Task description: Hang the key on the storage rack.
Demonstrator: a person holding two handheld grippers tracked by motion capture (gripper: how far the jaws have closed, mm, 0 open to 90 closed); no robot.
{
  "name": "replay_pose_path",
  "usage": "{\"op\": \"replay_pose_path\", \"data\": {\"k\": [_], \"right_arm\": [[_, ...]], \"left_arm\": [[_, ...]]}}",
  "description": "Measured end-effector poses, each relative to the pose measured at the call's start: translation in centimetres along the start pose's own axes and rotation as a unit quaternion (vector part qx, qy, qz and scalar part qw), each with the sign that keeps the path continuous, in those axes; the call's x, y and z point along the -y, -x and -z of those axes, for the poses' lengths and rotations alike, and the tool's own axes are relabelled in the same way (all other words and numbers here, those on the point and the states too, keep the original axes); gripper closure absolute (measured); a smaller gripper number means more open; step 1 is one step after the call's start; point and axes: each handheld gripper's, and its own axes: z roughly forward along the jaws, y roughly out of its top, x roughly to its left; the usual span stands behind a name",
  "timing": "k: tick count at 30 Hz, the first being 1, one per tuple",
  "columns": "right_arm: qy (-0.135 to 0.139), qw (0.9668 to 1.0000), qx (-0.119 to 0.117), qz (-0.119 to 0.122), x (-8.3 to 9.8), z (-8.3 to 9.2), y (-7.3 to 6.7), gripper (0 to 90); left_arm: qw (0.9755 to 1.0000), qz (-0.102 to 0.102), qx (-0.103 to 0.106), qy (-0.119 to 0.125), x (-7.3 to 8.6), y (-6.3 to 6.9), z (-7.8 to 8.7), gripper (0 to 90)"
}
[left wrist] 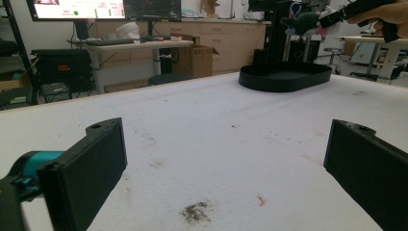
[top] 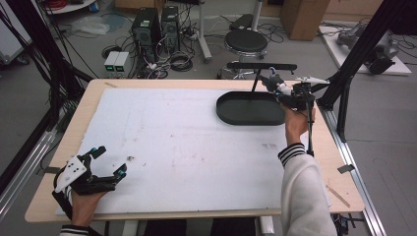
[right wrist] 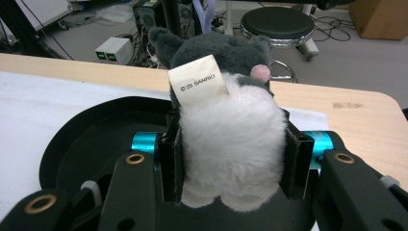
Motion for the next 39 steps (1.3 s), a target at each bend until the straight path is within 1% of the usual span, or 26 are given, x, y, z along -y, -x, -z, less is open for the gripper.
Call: {"op": "replay_pose_path", "data": {"k": [5,7,8,9,11,13,14,15,16,17,18,19,20,21,23,24,25,26,28,29,30,31,33,36,38,39], "right_arm": [[-0.005,1.0000,0.001,0.004,0.0,-0.1,0.0,52.0],[-0.006,0.9999,-0.008,0.004,0.0,-0.1,0.1,46.8],[-0.007,0.9999,-0.015,-0.002,0.1,-0.1,0.2,39.2],[-0.001,0.9997,-0.022,-0.007,0.1,-0.2,0.2,28.1],[0.003,0.9996,-0.021,-0.017,0.1,-0.1,0.1,11.4],[0.001,0.9997,-0.022,-0.013,0.0,0.3,-0.1,8.0],[0.006,0.9997,-0.022,-0.012,0.0,0.6,-0.2,0.1],[0.006,0.9997,-0.022,-0.012,0.0,0.6,-0.2,0.1],[0.020,0.9991,-0.036,-0.010,0.0,1.4,-0.5,0.6],[0.020,0.9991,-0.036,-0.010,0.0,1.4,-0.5,0.6],[0.032,0.9981,-0.053,0.002,0.0,2.3,-0.8,0.5],[0.032,0.9981,-0.053,0.002,0.0,2.3,-0.8,0.5],[0.037,0.9975,-0.060,0.012,0.1,2.8,-1.0,0.5],[0.050,0.9949,-0.083,0.028,0.4,4.0,-1.2,0.5],[0.056,0.9939,-0.089,0.035,0.6,4.4,-1.2,0.5],[0.072,0.9900,-0.113,0.045,1.1,5.4,-1.4,0.5],[0.072,0.9900,-0.113,0.045,1.1,5.4,-1.4,0.5],[0.085,0.9851,-0.138,0.059,2.0,6.5,-1.5,0.5],[0.092,0.9811,-0.156,0.068,2.9,7.1,-1.6,0.5],[0.092,0.9811,-0.156,0.068,2.9,7.1,-1.6,0.5],[0.099,0.9769,-0.172,0.079,4.1,7.8,-1.8,0.5],[0.094,0.9764,-0.177,0.079,4.6,8.0,-1.8,0.5],[0.114,0.9733,-0.181,0.083,5.8,8.5,-1.9,0.5],[0.131,0.9699,-0.191,0.076,7.6,9.2,-2.0,0.5],[0.145,0.9685,-0.187,0.078,9.0,9.5,-1.9,0.5],[0.145,0.9685,-0.187,0.078,9.0,9.5,-1.9,0.5]], "left_arm": [[1.0000,0.000,0.001,0.000,0.0,0.0,0.0,1.7],[1.0000,0.001,0.002,-0.002,0.0,-0.1,0.0,1.7],[1.0000,0.002,0.001,-0.002,0.0,-0.1,0.0,1.7],[1.0000,0.002,0.001,-0.002,0.0,-0.1,0.0,1.7],[1.0000,0.000,0.001,-0.002,0.0,0.0,0.0,1.7],[1.0000,0.001,0.000,-0.001,0.0,0.0,0.0,1.7],[1.0000,0.004,0.000,0.001,0.0,0.0,0.0,1.7],[1.0000,0.004,0.000,0.001,0.0,0.0,0.0,1.7],[1.0000,0.005,-0.001,0.003,0.0,-0.1,0.0,1.7],[1.0000,0.005,-0.001,0.003,0.0,-0.1,0.0,1.7],[1.0000,0.005,0.000,0.001,0.0,-0.1,0.0,1.7],[1.0000,0.005,0.000,0.001,0.0,-0.1,0.0,1.7],[1.0000,0.005,0.000,0.001,0.0,-0.1,0.0,1.7],[1.0000,0.003,-0.001,0.000,0.0,0.0,0.0,1.7],[1.0000,0.002,-0.001,0.000,0.0,0.0,0.0,1.7],[1.0000,0.001,-0.001,-0.001,0.0,0.0,0.0,1.7],[1.0000,0.001,-0.001,-0.001,0.0,0.0,0.0,1.7],[1.0000,0.001,-0.001,-0.002,0.0,0.0,0.0,1.7],[1.0000,0.002,-0.001,-0.003,0.0,0.0,-0.1,1.7],[1.0000,0.002,-0.001,-0.003,0.0,0.0,-0.1,1.7],[1.0000,0.000,-0.002,-0.002,0.0,0.1,0.0,1.7],[1.0000,-0.001,-0.002,-0.001,0.0,0.1,0.0,1.7],[1.0000,0.002,-0.002,-0.002,0.0,0.0,-0.1,1.7],[1.0000,-0.003,-0.001,-0.001,0.0,0.1,0.0,1.7],[1.0000,-0.004,-0.002,-0.001,0.0,0.1,0.0,1.7],[1.0000,-0.004,-0.002,-0.001,0.0,0.1,0.0,1.7]]}}
